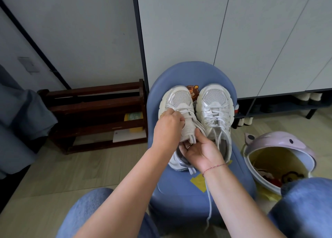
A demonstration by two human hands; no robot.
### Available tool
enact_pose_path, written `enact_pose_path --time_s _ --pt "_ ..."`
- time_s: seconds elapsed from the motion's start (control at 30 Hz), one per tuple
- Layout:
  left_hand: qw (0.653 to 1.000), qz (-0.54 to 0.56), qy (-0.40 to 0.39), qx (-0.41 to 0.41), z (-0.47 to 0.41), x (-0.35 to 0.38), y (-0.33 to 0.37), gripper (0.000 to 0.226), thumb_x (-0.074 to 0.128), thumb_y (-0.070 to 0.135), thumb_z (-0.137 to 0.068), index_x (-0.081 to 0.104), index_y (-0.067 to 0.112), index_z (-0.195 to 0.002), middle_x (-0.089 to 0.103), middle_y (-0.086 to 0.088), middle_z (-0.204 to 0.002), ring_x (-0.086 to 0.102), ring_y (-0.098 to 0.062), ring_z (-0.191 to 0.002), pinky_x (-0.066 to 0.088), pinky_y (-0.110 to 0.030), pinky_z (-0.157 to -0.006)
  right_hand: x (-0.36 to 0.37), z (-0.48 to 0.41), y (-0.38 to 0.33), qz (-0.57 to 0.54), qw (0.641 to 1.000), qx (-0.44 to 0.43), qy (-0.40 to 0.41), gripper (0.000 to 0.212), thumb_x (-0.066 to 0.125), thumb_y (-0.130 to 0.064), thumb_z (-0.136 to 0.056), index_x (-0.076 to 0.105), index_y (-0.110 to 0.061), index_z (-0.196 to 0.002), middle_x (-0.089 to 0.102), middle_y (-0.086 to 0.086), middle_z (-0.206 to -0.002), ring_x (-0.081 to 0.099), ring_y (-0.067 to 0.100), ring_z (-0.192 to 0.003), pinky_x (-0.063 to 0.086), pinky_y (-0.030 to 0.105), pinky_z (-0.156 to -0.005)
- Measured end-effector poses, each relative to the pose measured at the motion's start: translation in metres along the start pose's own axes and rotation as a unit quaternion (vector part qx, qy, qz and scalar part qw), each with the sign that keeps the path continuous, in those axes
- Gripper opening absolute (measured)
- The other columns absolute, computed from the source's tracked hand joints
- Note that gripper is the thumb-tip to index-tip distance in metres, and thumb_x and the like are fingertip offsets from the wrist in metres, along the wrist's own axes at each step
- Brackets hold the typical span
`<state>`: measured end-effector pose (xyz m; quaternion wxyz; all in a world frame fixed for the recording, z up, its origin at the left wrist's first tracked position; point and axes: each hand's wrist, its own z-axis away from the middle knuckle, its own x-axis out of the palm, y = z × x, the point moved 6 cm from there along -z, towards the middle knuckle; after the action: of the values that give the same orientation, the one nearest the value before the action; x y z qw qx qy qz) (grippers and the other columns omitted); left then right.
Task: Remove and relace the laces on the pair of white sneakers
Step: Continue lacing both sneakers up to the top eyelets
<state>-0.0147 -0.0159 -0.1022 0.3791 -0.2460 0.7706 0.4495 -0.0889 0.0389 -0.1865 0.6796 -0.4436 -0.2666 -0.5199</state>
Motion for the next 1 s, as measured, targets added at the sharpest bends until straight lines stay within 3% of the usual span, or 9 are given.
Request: enact_pose_path --time_s 0.13,0.23,0.37,0.47,0.57,0.67,0.87,1.0 --pt "0.996 0.082 -0.008 -0.035 0.002 -0.006 -0.006 0.014 0.06 0.01 -0.092 0.071 0.013 -0.101 0.067 0.005 -0.093 0.059 -0.014 -0.083 0.041 -0.025 -0.073 0.0 0.003 -0.001 -0.005 1.0 0.002 0.008 0.016 0.053 -0.02 -0.094 0.061 -0.006 -0.091 0.063 0.01 -0.089 0.058 0.022 -0.084 0.046 0.037 -0.089" --pt "0.984 0.159 -0.002 -0.076 0.004 -0.009 -0.012 0.013 0.065 0.009 -0.09 0.07 0.021 -0.087 0.06 0.018 -0.073 0.055 0.0 -0.067 0.044 -0.022 -0.07 0.002 0.004 0.001 -0.004 1.0 0.001 0.014 0.016 0.053 -0.02 -0.094 0.06 -0.006 -0.09 0.062 0.01 -0.087 0.057 0.021 -0.081 0.047 0.036 -0.084" --pt "0.955 0.262 0.044 -0.131 0.009 -0.004 -0.014 0.022 0.07 0.008 -0.086 0.066 0.025 -0.073 0.068 0.012 -0.072 0.062 -0.003 -0.07 0.051 -0.021 -0.071 0.004 0.005 0.004 0.002 1.0 0.007 0.018 0.018 0.053 -0.022 -0.094 0.061 -0.006 -0.092 0.064 0.01 -0.084 0.059 0.021 -0.081 0.048 0.034 -0.076" --pt "0.931 0.316 0.066 -0.169 0.011 0.001 -0.019 0.013 0.076 0.011 -0.083 0.069 0.019 -0.076 0.071 0.007 -0.075 0.064 -0.002 -0.068 0.052 -0.019 -0.07 0.003 0.004 0.003 0.019 1.0 0.005 0.022 0.018 0.053 -0.025 -0.095 0.061 -0.009 -0.093 0.064 0.007 -0.08 0.059 0.018 -0.078 0.048 0.032 -0.074" --pt "0.947 0.284 0.024 -0.147 0.006 -0.002 -0.022 0.006 0.074 0.011 -0.083 0.073 0.016 -0.087 0.072 0.007 -0.08 0.064 -0.001 -0.068 0.049 -0.015 -0.067 0.002 0.005 0.002 0.018 1.0 0.009 0.017 0.017 0.053 -0.025 -0.094 0.06 -0.01 -0.094 0.063 0.007 -0.085 0.058 0.019 -0.08 0.048 0.033 -0.076" --pt "0.981 0.178 -0.01 -0.074 0.003 -0.009 -0.017 0.016 0.066 0.005 -0.085 0.076 0.015 -0.093 0.067 0.012 -0.085 0.061 -0.001 -0.077 0.043 -0.006 -0.066 0.003 0.007 0.0 0.004 1.0 0.015 0.01 0.019 0.052 -0.024 -0.095 0.06 -0.007 -0.091 0.065 0.008 -0.083 0.058 0.02 -0.081 0.047 0.034 -0.08" --pt "0.992 0.127 0.009 -0.015 0.004 -0.013 -0.013 0.017 0.065 0.004 -0.088 0.077 0.008 -0.1 0.073 -0.005 -0.101 0.066 -0.02 -0.093 0.051 -0.031 -0.083 0.004 0.009 -0.003 -0.008 1.0 0.026 0.013 0.02 0.051 -0.022 -0.095 0.06 -0.006 -0.088 0.068 0.009 -0.067 0.057 0.02 -0.078 0.044 0.036 -0.082" --pt "0.993 0.118 0.011 0.013 0.002 -0.012 -0.014 0.014 0.067 0.008 -0.09 0.078 0.007 -0.099 0.073 -0.006 -0.1 0.065 -0.019 -0.095 0.049 -0.032 -0.086 0.004 0.009 -0.004 -0.008 0.999 0.031 0.015 0.02 0.051 -0.023 -0.095 0.06 -0.006 -0.089 0.068 0.01 -0.068 0.056 0.021 -0.077 0.044 0.036 -0.081"
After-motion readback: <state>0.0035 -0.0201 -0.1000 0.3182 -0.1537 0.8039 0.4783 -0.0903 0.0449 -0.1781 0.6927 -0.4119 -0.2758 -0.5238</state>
